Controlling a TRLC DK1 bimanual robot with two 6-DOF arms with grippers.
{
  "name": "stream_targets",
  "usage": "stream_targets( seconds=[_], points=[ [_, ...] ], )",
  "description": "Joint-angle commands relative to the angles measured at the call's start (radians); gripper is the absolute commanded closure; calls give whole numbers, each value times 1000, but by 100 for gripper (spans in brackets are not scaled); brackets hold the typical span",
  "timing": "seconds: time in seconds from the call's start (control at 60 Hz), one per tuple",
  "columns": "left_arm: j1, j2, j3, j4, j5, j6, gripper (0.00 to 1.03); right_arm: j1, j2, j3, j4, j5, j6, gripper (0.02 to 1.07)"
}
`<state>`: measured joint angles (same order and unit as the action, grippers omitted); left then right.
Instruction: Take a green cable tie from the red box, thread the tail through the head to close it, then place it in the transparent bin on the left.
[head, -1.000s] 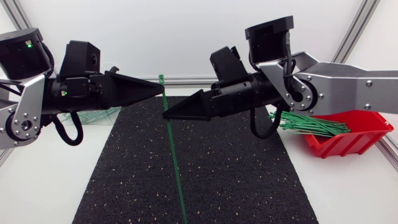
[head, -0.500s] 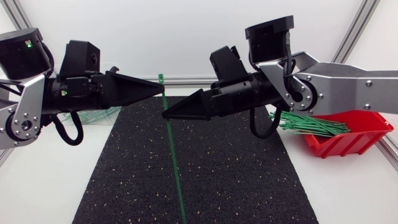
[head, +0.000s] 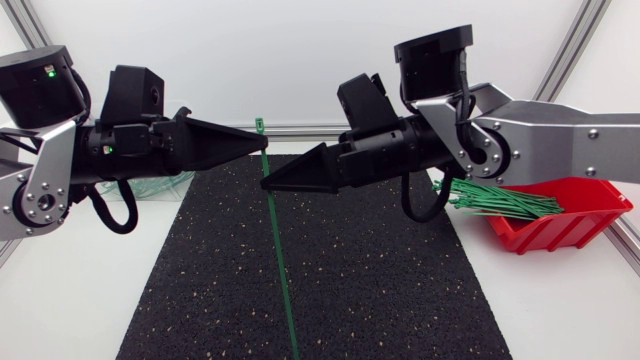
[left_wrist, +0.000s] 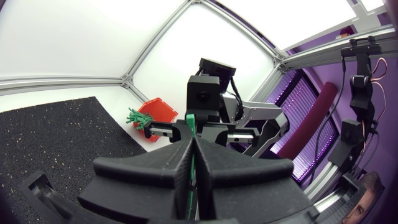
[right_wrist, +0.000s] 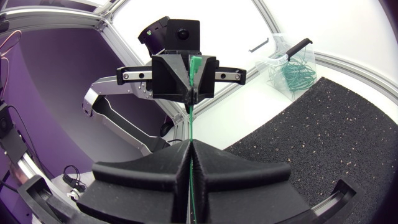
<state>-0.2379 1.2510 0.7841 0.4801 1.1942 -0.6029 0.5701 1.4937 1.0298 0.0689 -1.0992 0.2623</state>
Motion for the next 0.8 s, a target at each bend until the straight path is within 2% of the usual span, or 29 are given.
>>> stream_targets(
  seconds=[0.0,0.3,0.417,0.483,0.517,0.633,0.733,0.783],
  points=[
    [-11,14,-16,14,-8,-21,100,4,22,-25,12,5,28,101],
    [-14,13,-16,11,-27,-21,100,1,22,-25,16,22,25,98],
    [-12,14,-16,8,-30,-21,100,-6,20,-22,12,29,23,77],
    [-9,14,-14,3,-35,-21,100,-18,16,-17,5,27,17,53],
    [-8,14,-14,3,-36,-18,100,-27,13,-11,-7,27,9,46],
    [5,10,-13,-6,-36,-11,100,-69,2,16,-106,32,-55,29],
    [20,8,-8,-32,-39,12,100,-104,-3,52,-219,50,-138,27],
    [28,7,-3,-55,-44,35,100,-107,2,81,-316,105,-227,21]
  ],
)
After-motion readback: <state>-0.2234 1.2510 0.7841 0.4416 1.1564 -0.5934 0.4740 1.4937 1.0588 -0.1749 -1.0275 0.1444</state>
